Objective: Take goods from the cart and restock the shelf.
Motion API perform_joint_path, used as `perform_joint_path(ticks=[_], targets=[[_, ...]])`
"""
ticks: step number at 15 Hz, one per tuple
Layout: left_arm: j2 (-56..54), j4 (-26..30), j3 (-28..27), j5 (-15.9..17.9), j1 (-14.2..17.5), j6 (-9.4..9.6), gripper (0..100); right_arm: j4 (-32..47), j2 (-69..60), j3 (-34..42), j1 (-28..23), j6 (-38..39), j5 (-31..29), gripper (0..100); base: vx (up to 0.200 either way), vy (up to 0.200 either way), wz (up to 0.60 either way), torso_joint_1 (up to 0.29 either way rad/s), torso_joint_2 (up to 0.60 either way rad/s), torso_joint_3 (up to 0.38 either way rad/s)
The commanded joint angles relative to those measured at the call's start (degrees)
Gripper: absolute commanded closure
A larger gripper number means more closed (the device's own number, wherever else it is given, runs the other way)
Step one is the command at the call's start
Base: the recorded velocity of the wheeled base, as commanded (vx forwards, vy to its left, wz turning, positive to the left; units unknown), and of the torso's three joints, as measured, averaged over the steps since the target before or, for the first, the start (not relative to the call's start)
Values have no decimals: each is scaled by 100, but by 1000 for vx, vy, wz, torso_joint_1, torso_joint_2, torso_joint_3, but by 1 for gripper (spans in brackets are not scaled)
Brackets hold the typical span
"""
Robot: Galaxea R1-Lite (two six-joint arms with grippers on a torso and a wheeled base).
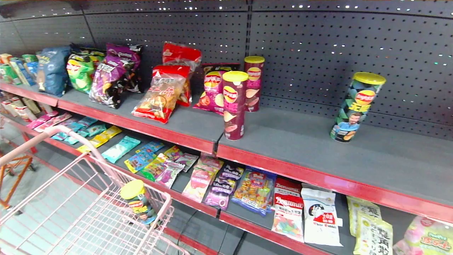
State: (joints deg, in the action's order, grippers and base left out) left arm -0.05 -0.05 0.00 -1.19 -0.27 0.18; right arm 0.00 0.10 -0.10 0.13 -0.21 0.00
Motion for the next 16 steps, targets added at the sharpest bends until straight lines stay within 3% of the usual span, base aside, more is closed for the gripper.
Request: perform_joint_path(ticks=[1,5,10,16], targets=[[5,-4,0,-4,0,-1,0,0,-1,1,4,3,0,0,0,0,600,7,2,2],[5,5,0,-4,0,-1,0,0,-1,1,4,3,0,0,0,0,600,1,2,4],[5,-4,0,-4,0,-1,0,0,-1,1,-5,3,-9,0,0,0,0,-14,30,17],[5,-4,0,-4,0,-1,0,0,-1,1,-5,30,-18,0,0,0,0,-149,355,207]])
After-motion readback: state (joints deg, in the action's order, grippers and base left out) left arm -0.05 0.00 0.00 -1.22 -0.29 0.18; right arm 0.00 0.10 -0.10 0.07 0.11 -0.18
